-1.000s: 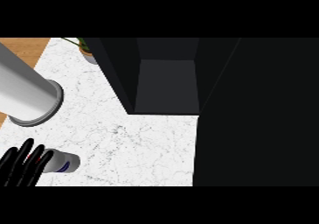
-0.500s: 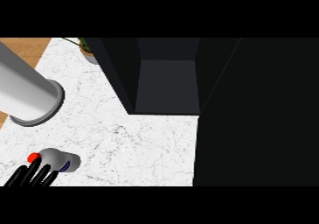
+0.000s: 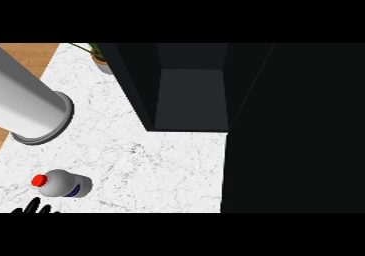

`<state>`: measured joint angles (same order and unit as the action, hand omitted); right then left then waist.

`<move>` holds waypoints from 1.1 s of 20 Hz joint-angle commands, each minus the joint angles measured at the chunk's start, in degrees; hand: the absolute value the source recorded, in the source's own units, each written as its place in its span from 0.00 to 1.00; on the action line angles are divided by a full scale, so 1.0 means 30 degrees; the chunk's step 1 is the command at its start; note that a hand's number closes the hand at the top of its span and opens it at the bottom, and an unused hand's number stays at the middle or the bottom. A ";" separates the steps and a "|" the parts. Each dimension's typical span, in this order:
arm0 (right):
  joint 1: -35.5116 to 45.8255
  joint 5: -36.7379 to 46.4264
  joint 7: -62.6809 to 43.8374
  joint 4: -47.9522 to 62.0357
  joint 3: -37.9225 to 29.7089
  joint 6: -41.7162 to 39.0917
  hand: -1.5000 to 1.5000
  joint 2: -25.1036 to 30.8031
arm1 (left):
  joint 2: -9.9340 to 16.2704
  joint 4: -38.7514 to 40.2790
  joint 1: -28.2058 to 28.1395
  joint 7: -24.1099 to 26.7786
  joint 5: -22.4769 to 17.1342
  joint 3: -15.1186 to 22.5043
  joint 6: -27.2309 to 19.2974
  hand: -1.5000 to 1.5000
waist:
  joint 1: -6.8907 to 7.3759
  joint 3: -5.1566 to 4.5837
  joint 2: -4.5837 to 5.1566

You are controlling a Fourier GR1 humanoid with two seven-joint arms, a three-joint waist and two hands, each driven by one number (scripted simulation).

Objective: Pick up the bottled water, place it into the cabinet and close the cabinet

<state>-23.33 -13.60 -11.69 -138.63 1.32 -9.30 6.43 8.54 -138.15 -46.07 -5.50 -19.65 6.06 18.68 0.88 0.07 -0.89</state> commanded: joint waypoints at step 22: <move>-0.4237 -0.3615 0.1443 -0.3158 -0.1685 -0.2179 0.00 -0.0008 | 0.0829 0.0286 -0.0692 0.1741 -0.3307 -0.6403 0.0053 0.00 | -0.0660 -0.0017 0.0151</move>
<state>-30.78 -15.21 -6.41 -139.13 -1.26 -14.65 6.70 9.57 -135.36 -49.00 0.63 -21.60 -8.70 17.98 -0.91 0.00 -0.43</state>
